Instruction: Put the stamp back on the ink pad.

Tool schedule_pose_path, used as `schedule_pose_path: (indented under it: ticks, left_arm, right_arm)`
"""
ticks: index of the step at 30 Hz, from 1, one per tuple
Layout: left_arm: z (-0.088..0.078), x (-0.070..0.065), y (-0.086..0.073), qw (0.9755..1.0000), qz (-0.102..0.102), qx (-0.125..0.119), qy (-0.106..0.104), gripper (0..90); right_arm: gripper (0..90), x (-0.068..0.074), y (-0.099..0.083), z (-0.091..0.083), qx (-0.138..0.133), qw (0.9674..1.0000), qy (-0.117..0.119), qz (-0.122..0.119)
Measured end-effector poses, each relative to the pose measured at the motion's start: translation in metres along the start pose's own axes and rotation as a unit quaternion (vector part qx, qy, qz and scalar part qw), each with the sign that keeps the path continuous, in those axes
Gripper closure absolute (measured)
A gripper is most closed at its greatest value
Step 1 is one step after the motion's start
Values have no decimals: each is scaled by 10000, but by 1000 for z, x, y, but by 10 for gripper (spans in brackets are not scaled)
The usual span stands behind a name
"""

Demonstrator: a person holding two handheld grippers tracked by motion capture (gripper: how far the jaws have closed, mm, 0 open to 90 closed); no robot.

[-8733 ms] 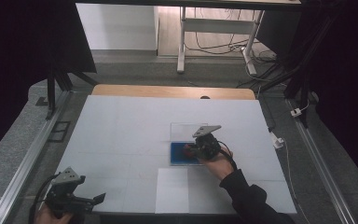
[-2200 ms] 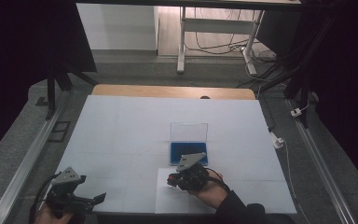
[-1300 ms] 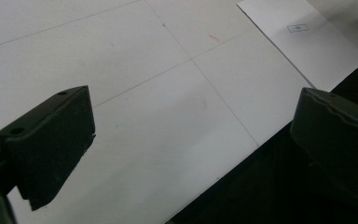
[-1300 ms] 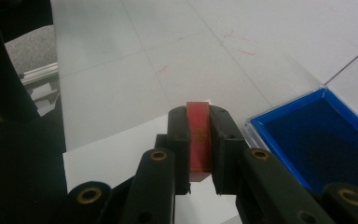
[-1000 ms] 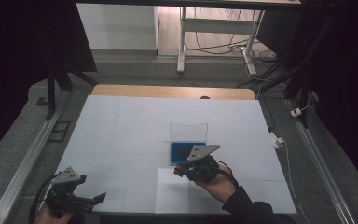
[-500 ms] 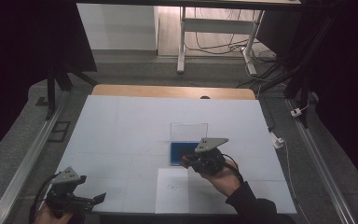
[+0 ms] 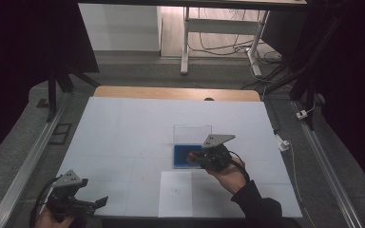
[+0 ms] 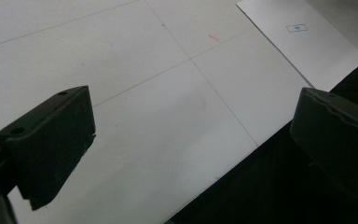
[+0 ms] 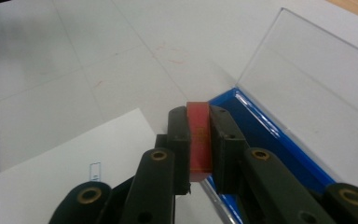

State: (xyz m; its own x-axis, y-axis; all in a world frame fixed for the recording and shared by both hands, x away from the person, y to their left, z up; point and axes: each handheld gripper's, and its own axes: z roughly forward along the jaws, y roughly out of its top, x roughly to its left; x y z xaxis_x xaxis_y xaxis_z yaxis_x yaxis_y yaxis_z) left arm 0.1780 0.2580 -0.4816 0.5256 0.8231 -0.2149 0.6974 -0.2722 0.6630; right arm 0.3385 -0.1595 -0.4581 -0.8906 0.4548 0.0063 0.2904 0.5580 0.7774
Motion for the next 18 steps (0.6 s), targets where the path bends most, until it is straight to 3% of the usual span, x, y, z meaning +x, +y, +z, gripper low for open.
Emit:
schedule_pose_path:
  ticks: [18]
  left_arm:
    - [0,0,0,10000,22,18,18,3]
  right_arm:
    - [800,-20,2,11,173,9992,-346,114]
